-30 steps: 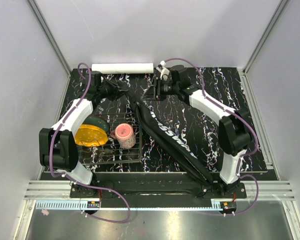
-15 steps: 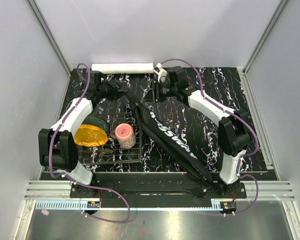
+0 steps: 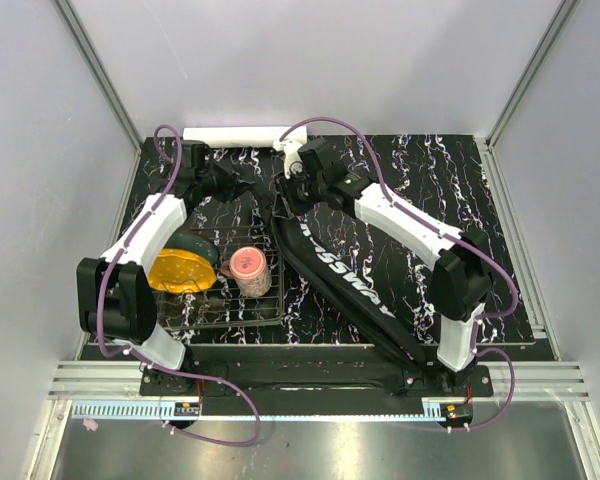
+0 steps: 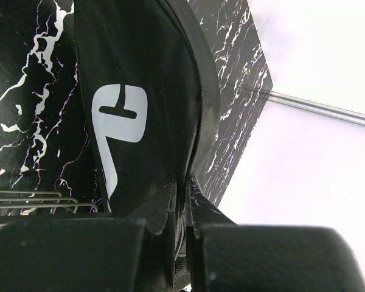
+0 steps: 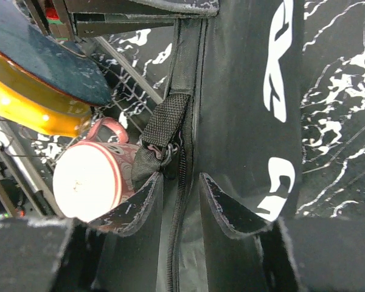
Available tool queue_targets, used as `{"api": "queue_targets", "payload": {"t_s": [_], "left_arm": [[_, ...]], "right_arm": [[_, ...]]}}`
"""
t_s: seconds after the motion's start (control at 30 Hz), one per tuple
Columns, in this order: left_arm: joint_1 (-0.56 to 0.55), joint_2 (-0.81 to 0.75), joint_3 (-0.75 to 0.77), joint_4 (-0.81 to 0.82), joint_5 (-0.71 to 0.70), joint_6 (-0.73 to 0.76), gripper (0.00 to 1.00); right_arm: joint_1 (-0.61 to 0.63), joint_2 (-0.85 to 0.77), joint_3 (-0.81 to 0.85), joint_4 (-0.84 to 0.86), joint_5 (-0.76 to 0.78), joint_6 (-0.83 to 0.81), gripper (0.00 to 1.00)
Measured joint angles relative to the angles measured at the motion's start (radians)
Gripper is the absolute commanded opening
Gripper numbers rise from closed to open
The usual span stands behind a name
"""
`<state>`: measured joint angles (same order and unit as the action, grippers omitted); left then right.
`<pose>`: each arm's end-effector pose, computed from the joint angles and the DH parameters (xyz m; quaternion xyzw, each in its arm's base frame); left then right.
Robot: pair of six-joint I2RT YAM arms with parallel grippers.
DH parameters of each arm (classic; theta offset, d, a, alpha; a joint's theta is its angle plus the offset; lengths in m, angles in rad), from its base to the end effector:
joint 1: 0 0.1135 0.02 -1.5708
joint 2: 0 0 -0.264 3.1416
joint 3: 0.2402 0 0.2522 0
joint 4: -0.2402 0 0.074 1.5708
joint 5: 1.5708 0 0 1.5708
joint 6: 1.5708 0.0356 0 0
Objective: Pack up the badminton gear
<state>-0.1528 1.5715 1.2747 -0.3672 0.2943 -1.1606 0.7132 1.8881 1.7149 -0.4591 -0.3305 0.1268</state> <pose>0.3514 -0.0646 0.2966 -0.3731 0.8097 -0.3689 0.2627 0.3259 0.2972 0.3176 -0.3255 0.8207 0.3158 0.3475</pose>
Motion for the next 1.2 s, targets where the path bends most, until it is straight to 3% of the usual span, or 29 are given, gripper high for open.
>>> {"api": "queue_targets", "payload": {"t_s": [0.23, 0.7, 0.87, 1.2], "left_arm": [[-0.008, 0.000, 0.004, -0.003, -0.015, 0.000, 0.00], [-0.018, 0.000, 0.015, -0.026, -0.039, -0.012, 0.00], [-0.023, 0.000, 0.015, -0.025, -0.049, -0.017, 0.00], [-0.034, -0.004, 0.021, -0.036, -0.083, -0.023, 0.00]], "right_arm": [[0.028, 0.011, 0.057, -0.058, 0.110, -0.056, 0.37], [0.071, 0.034, 0.101, -0.093, 0.163, -0.085, 0.36], [0.084, 0.063, 0.138, -0.116, 0.213, -0.082, 0.31], [0.123, 0.092, 0.196, -0.172, 0.324, -0.097, 0.06]]}}
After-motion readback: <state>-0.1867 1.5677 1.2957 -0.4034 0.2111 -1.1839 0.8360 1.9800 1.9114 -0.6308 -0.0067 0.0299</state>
